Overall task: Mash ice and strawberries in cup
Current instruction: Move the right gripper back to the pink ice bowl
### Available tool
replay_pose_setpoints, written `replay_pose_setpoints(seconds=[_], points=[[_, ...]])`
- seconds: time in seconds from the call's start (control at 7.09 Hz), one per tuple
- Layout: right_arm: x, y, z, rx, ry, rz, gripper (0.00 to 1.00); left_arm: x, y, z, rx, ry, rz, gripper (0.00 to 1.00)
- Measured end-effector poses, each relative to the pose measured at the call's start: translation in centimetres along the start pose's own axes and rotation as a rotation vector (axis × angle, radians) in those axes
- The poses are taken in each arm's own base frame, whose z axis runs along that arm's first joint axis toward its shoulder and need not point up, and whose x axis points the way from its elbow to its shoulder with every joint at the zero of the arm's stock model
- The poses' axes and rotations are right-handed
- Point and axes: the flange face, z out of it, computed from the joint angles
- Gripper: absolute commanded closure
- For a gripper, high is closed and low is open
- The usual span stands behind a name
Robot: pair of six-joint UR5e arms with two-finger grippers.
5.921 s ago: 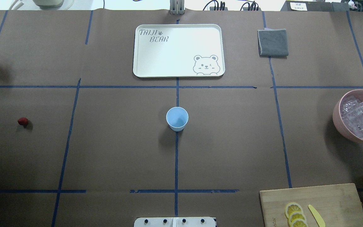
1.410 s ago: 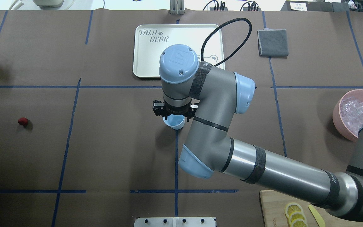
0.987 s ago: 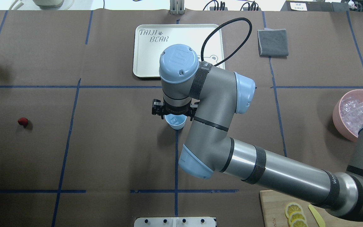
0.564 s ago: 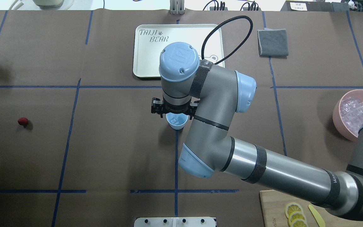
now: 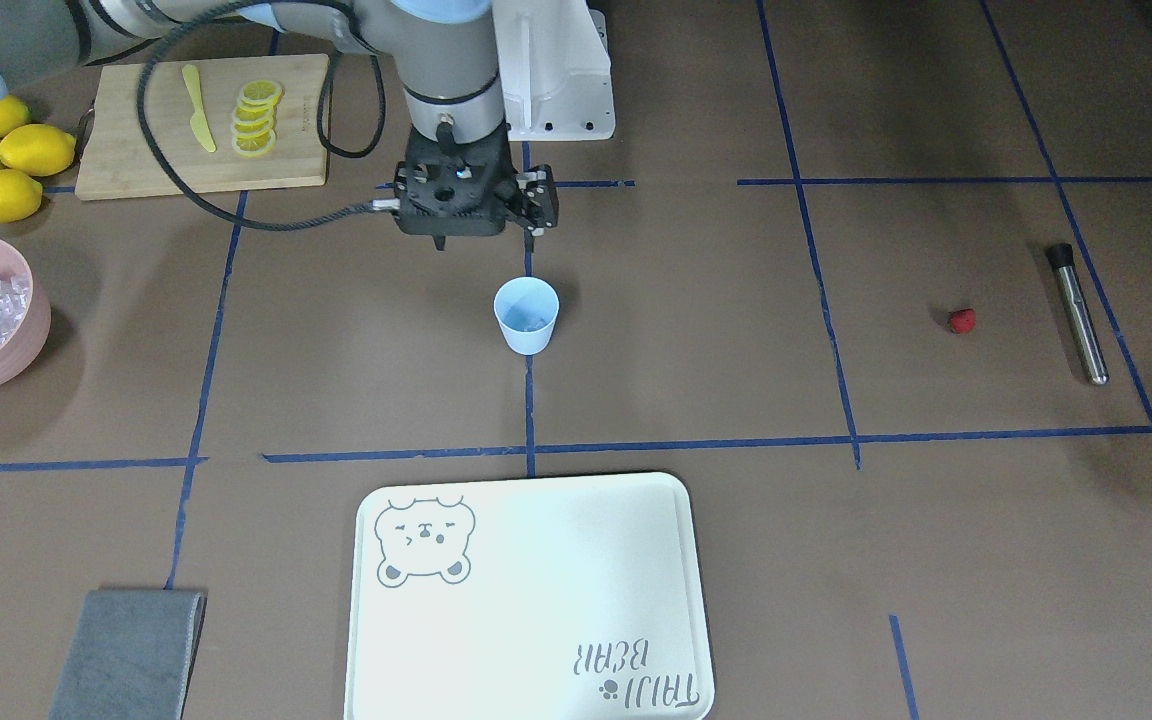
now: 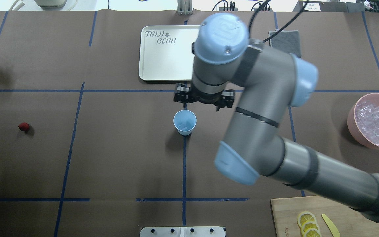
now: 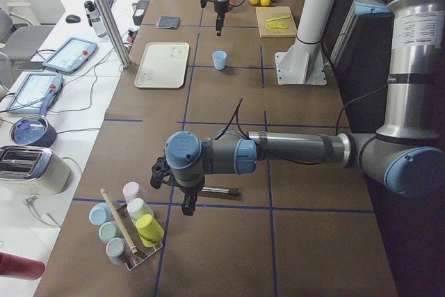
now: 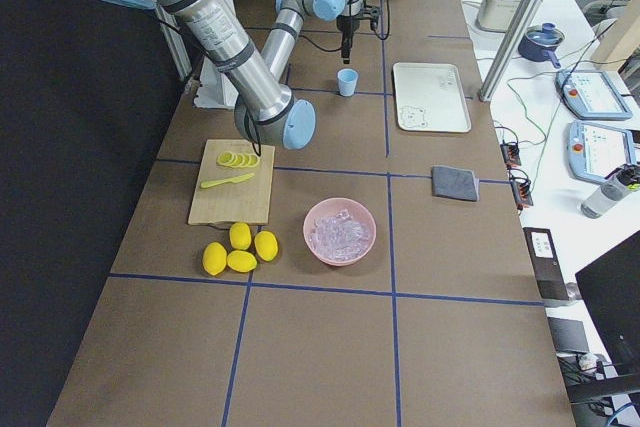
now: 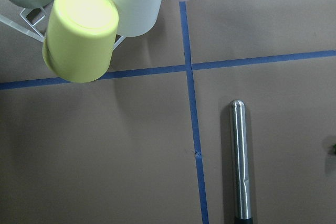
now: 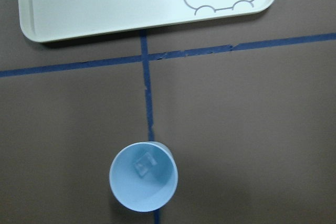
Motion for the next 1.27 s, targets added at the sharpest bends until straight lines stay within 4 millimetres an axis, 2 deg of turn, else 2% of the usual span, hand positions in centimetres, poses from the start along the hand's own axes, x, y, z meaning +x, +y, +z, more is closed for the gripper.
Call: replay_pose_setpoints(seconds=[0.14,0.28,0.42,0.56,0.85,1.13,1.27], points=[[4.9,-0.1,-2.8,0.032,-0.006,0.019,0.01,0.1,0.0,-0.1,0.002,0.0,0.002,0.0],[9.7,0.2,-4.7,0.056,-0.007,0.01,0.01,0.3,-0.1,-0.3,0.006,-0.001,0.005,0.0],[14.7,1.1,-5.5,0.07,0.008,-0.034,0.01,0.5,-0.1,-0.5,0.011,-0.002,0.009,0.0],[20.0,1.8,-5.6,0.081,0.03,-0.085,0.01,0.8,-0.2,-0.8,0.015,-0.003,0.014,0.0],[30.1,2.0,-4.1,0.097,0.011,-0.147,0.01,1.1,-0.1,-1.1,0.02,-0.004,0.019,0.0],[40.2,0.2,-2.8,0.07,0.001,-0.207,0.01,1.2,0.2,-1.1,0.022,-0.004,0.02,0.0],[43.7,-0.4,-2.0,0.057,0.023,-0.229,0.01,1.4,0.5,-1.2,0.023,-0.004,0.021,0.0]])
